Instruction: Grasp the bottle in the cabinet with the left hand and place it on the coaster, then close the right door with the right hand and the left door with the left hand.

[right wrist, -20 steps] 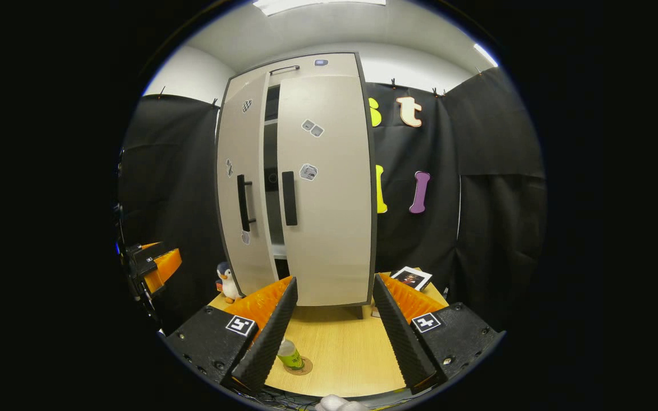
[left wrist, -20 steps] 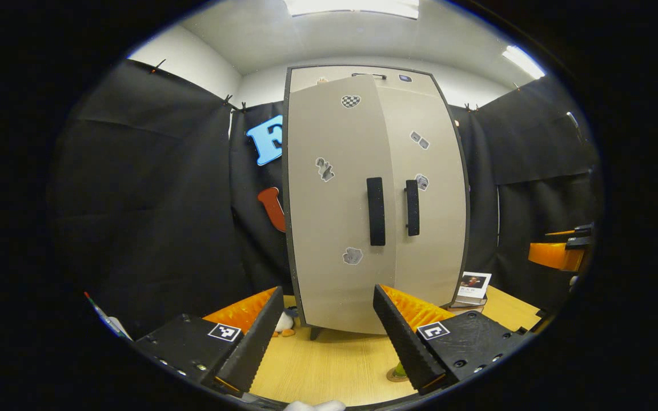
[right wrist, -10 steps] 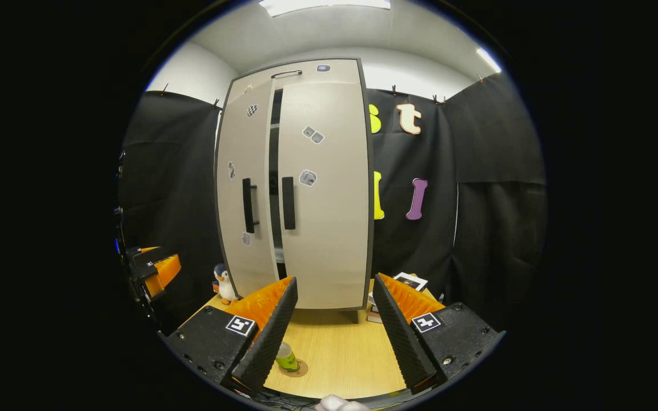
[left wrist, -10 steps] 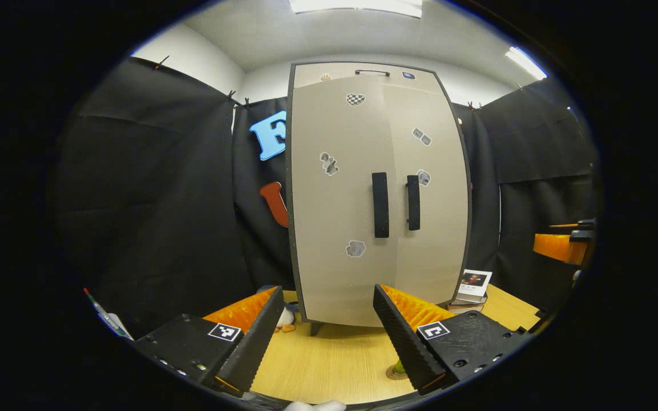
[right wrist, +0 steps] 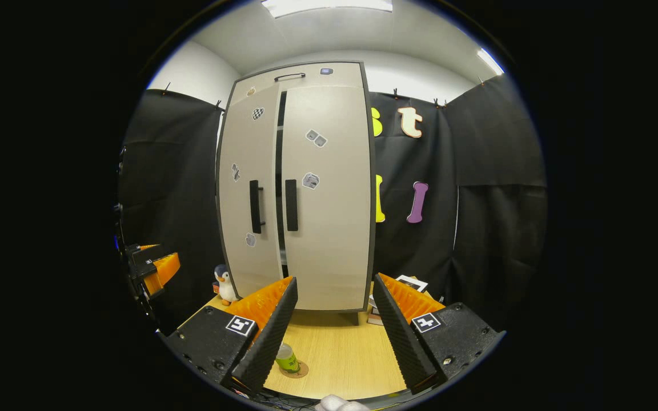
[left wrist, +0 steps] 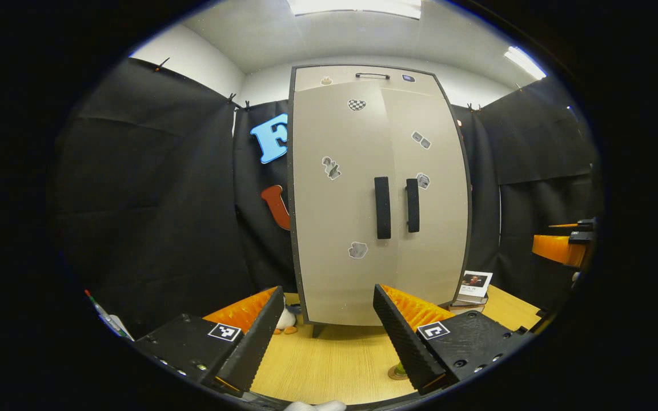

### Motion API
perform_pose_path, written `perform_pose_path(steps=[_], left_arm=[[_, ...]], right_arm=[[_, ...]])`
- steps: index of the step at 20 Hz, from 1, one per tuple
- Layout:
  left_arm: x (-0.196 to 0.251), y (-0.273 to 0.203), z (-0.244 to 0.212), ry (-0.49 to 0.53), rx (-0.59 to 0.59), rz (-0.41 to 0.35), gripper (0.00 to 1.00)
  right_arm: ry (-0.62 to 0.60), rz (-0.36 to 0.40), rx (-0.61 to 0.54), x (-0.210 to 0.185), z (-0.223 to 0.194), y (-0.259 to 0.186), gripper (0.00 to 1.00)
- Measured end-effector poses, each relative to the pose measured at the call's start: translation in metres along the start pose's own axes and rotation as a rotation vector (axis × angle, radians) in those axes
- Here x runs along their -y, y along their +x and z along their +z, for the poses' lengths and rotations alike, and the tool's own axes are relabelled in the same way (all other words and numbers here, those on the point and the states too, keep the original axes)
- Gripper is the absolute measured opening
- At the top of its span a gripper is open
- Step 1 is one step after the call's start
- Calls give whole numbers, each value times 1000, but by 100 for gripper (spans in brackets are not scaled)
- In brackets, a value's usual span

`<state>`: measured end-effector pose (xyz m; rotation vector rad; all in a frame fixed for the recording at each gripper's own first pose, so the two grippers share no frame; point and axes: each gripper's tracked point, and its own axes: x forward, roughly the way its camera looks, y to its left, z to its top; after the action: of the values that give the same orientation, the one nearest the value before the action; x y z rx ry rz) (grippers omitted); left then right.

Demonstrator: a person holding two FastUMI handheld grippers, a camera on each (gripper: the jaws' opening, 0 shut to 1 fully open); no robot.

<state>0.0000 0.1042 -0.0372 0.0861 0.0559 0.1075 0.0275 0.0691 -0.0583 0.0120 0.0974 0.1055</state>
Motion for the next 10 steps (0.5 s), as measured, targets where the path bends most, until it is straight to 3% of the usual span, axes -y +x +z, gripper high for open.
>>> perform_pose_path(steps=[10], left_arm=[[-7,0,-3,-12,-7,5,96]], right_arm=[[-8,14,-11,-7,-3,2,82]])
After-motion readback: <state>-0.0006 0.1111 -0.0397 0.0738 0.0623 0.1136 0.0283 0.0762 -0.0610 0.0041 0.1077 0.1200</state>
